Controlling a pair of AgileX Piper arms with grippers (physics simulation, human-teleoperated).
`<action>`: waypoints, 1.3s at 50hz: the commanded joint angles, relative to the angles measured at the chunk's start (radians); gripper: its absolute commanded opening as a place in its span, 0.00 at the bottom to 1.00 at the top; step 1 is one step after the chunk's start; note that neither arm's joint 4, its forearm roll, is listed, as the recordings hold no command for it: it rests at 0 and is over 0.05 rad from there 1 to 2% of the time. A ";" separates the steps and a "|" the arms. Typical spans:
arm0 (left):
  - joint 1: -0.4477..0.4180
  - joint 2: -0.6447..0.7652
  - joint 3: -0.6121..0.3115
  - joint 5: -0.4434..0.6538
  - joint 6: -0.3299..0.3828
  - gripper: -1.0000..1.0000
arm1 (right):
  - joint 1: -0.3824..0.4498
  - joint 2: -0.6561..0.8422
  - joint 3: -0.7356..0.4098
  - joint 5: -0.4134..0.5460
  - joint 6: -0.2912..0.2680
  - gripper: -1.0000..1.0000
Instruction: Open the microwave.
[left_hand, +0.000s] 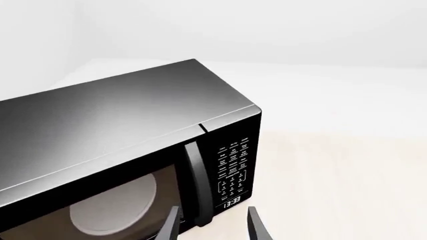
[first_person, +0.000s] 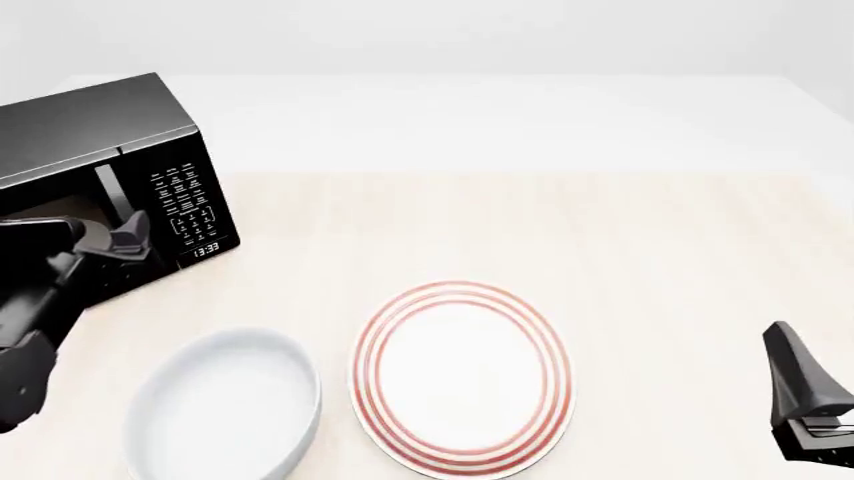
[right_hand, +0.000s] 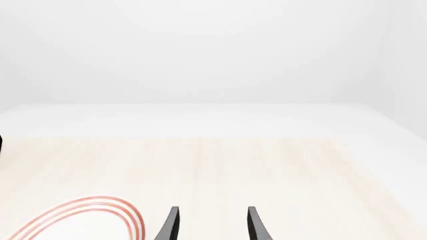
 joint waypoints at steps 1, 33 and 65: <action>0.013 0.077 -0.044 -0.015 -0.017 1.00 | 0.000 0.000 0.000 0.000 0.000 1.00; -0.014 0.265 -0.163 -0.021 -0.046 1.00 | 0.000 0.000 0.000 0.000 0.000 1.00; 0.021 0.366 -0.209 -0.037 -0.045 1.00 | 0.000 0.000 0.000 0.000 0.000 1.00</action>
